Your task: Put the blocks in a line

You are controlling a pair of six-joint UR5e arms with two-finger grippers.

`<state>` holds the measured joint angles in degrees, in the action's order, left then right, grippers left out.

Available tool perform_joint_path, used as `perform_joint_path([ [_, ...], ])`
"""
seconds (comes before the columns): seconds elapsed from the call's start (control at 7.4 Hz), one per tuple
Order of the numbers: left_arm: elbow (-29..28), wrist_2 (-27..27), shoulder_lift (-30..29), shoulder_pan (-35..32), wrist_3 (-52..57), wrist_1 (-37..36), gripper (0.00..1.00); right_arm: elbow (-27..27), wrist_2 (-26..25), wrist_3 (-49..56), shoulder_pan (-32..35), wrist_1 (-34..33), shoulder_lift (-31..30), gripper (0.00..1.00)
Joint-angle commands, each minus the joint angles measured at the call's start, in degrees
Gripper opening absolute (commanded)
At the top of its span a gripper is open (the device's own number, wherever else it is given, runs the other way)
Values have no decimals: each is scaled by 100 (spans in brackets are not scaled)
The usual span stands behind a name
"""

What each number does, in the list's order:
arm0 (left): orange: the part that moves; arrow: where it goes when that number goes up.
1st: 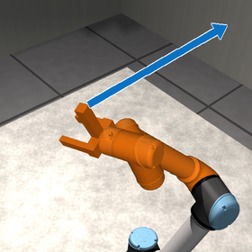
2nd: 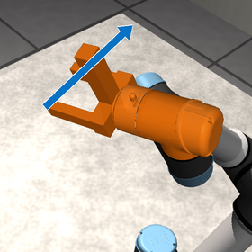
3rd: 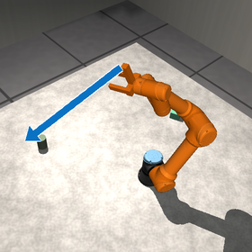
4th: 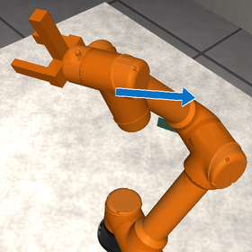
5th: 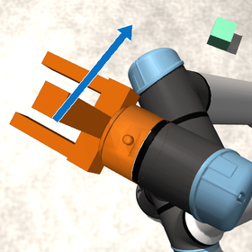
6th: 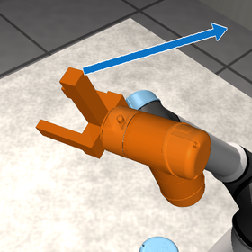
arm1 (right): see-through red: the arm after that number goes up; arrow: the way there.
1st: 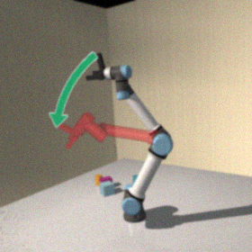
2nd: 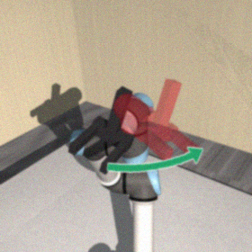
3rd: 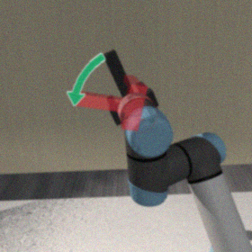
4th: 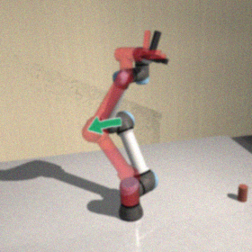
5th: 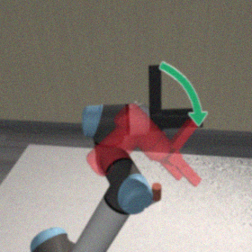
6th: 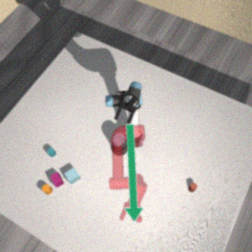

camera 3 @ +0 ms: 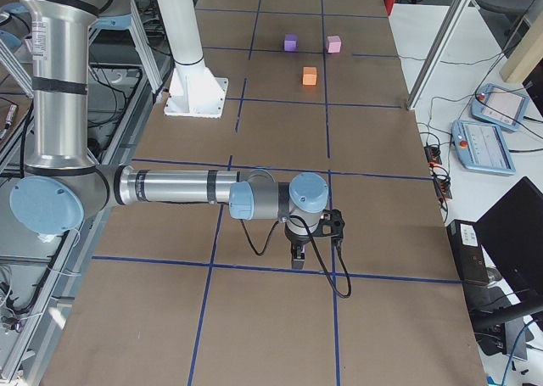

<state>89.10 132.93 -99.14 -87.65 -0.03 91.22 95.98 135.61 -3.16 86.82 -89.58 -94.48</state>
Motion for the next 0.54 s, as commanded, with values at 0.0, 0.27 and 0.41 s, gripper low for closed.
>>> perform_joint_path([
  [0.0,447,-74,-447,640,-782,-17,100,0,0,0,1,2,0,100],
  [0.27,1326,-241,-527,1658,-2135,-17,100,0,0,0,-7,2,0,100],
  [0.41,1425,-232,-771,1985,-2681,-17,100,0,0,0,1,2,0,100],
])
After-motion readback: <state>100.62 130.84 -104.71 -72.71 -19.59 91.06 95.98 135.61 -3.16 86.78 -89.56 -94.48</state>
